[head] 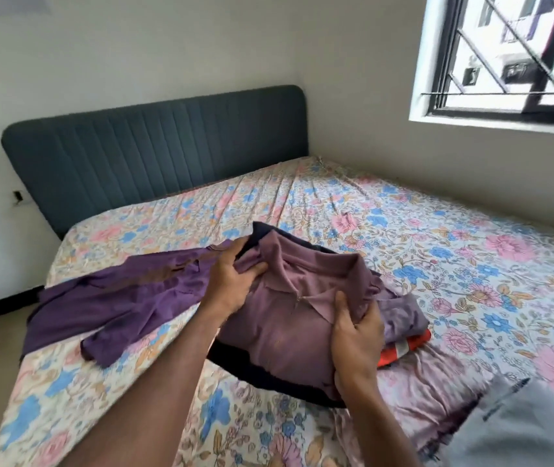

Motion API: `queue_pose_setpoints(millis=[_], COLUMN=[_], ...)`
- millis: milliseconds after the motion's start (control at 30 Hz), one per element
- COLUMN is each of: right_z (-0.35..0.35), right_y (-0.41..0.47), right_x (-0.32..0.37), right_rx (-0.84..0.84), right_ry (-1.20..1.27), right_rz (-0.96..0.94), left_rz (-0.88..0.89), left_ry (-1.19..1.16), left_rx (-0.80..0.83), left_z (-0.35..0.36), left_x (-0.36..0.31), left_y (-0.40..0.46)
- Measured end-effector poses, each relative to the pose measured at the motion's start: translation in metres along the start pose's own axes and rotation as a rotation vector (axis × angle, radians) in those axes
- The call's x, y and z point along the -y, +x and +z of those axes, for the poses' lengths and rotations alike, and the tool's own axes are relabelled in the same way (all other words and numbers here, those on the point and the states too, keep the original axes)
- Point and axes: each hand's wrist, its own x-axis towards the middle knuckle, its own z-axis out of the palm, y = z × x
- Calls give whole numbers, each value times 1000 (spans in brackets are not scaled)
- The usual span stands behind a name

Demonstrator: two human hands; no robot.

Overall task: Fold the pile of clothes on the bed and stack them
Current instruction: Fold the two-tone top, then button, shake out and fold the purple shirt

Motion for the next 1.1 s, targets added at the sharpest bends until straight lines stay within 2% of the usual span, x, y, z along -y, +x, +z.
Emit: queue_pose_setpoints(millis=[100, 200, 267, 333, 400, 467, 567, 667, 767, 867, 967, 1100], right_z=[-5, -24, -37, -46, -54, -57, -49, -18, 35, 105, 168, 236], right_y=[32, 55, 62, 60, 59, 63, 67, 70, 70, 53, 26, -25], right_x=[3, -12, -30, -44, -48, -44, -33, -21, -14, -21, -45, -99], right_rx=[-132, -219, -163, -48, -20, -80, -191, -167, 47, 379, 679, 993], right_ry=[-7, -242, -463, -730, -875, -908, -930, -1037, -1042, -944, -892, -913], right_rz=[81, 184, 250, 219, 160, 126, -93, -258, -303, -350, -408, -462], left_rz=[70, 93, 43, -19, -56, -56, -29, -48, -114, -189, -277, -439], left_ry=[68, 120, 164, 238, 299, 312, 273, 187, 134, 130, 194, 306], left_rx=[119, 211, 347, 497, 581, 542, 460, 377, 286, 179, 70, -76], left_z=[35, 69, 95, 120, 129, 127, 113, 93, 62, 13, -44, -121], left_x=[-13, -22, -17, 1, 22, 42, 58, 65, 74, 97, 137, 196], left_y=[54, 77, 77, 66, 52, 45, 45, 49, 53, 50, 35, -3])
